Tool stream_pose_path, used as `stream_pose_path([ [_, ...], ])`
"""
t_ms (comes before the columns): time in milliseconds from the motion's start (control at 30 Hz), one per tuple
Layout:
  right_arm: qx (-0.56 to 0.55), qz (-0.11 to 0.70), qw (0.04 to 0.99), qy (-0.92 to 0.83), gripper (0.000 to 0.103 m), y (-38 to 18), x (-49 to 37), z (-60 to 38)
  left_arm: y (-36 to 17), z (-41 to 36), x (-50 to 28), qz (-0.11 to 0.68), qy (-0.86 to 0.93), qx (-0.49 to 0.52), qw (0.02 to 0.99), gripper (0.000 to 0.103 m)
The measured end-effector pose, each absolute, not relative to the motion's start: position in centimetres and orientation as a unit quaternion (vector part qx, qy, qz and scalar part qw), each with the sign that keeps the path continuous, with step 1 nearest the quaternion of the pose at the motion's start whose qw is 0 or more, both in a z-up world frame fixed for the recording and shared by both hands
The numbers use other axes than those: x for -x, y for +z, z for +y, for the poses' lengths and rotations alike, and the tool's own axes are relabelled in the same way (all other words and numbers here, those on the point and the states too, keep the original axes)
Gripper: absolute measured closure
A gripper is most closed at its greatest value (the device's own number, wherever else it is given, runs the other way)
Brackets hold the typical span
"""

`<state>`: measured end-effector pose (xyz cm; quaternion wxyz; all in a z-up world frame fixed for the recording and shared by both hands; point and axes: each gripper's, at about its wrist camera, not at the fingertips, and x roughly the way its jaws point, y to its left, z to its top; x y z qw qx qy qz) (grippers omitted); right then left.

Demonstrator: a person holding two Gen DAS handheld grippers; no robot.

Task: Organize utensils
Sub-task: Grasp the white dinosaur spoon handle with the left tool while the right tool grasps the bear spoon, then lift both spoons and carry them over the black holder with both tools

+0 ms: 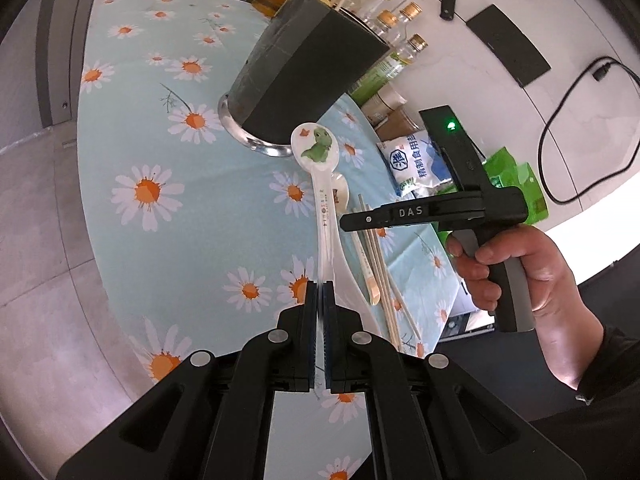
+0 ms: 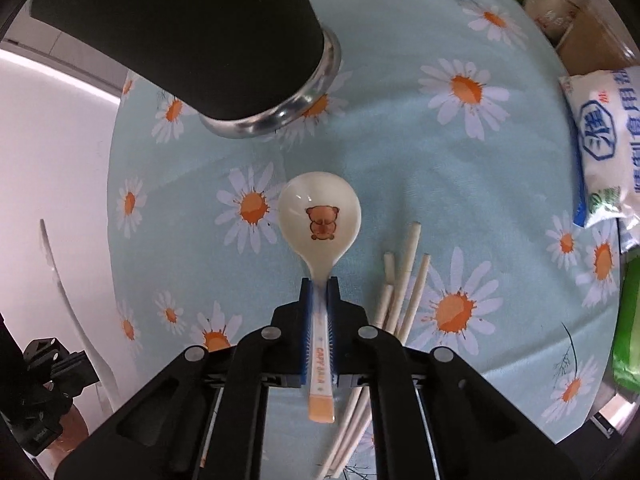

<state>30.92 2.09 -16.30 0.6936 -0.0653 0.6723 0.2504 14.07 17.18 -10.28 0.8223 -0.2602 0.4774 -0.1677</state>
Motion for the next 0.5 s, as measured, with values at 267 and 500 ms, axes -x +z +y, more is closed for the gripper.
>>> stream_pose_path([
  [267,0.016,0.65,0.709,0.273,0.095,-14.4,-29.4,0.5,-9.7,17.0,-15.4,0.479,-0.184,0.238,0.825,0.102],
  [500,-0.062,0.603,0.718,0.343,0.095,-11.4,-28.4,-0.3,-8.6,16.1,-16.9,0.476,-0.184,0.211,0.834,0.102],
])
